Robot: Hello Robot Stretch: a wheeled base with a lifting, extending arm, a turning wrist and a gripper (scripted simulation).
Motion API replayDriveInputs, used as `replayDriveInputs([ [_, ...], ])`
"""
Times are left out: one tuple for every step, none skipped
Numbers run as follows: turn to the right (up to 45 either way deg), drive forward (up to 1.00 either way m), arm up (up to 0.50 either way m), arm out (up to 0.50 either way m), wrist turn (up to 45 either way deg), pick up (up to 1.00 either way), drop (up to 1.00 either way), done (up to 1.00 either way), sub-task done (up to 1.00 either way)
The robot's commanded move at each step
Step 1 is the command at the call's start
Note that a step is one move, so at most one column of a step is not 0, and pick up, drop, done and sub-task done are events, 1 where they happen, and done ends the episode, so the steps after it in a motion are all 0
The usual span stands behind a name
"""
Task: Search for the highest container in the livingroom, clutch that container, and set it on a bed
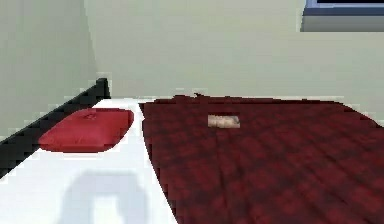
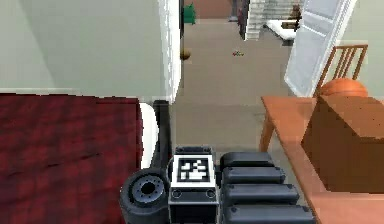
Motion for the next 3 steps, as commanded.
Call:
replayDriveInputs([
  [45.0,0.0,0.0,0.0,0.0,0.0,0.0,0.0,0.0],
  [9.0,0.0,0.0,0.0,0.0,0.0,0.0,0.0,0.0],
  [3.0,0.0,0.0,0.0,0.0,0.0,0.0,0.0,0.0],
])
